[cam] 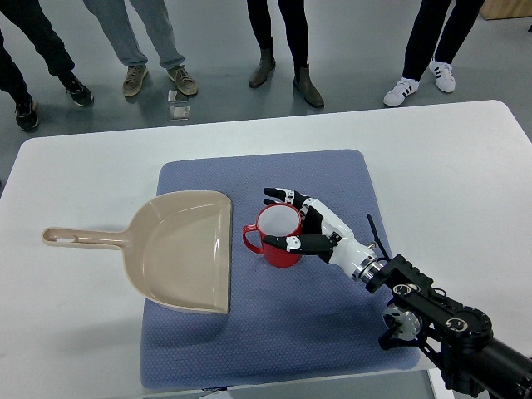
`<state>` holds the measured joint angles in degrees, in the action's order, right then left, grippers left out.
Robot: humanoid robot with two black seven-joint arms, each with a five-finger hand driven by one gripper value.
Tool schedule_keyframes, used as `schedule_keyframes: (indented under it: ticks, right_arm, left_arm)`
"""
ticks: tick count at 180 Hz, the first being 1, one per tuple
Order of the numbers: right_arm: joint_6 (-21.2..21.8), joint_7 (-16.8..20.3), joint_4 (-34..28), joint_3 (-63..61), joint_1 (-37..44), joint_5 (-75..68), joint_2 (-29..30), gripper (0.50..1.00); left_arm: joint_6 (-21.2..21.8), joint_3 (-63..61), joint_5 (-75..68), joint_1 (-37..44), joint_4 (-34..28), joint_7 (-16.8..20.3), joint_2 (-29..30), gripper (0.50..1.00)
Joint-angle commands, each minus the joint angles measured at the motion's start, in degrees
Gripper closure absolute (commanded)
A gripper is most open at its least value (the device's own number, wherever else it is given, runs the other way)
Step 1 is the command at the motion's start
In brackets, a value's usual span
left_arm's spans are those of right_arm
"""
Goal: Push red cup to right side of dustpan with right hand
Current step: 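Keep pushing the red mug until it touches the dustpan's edge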
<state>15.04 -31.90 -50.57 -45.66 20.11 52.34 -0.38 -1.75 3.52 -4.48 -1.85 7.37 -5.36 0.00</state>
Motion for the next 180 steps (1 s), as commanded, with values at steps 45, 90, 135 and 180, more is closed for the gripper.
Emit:
schedule_keyframes:
  ticks: [45, 90, 135, 180]
  right_arm:
    - [1.04, -0.09, -0.05, 0.14, -1.13, 0.04, -0.68, 0.572]
    - [1.83, -0.18, -0.23, -0.04, -1.65, -0.04, 0.20, 0.572]
    - [0.69, -0.79, -0.85, -0.48, -1.21, -0.04, 0.11, 0.572]
    - [0.78, -0.70, -1.11, -0.22, -1.39, -0.04, 0.38, 0.572]
  left_arm:
    - [-0.01, 0.00, 0.00, 0.00, 0.01, 0.00, 0.00, 0.500]
    - [-0.01, 0.00, 0.00, 0.00, 0.01, 0.00, 0.00, 0.500]
    - [-0.01, 0.00, 0.00, 0.00, 0.01, 0.00, 0.00, 0.500]
    - [-0.01, 0.00, 0.00, 0.00, 0.01, 0.00, 0.00, 0.500]
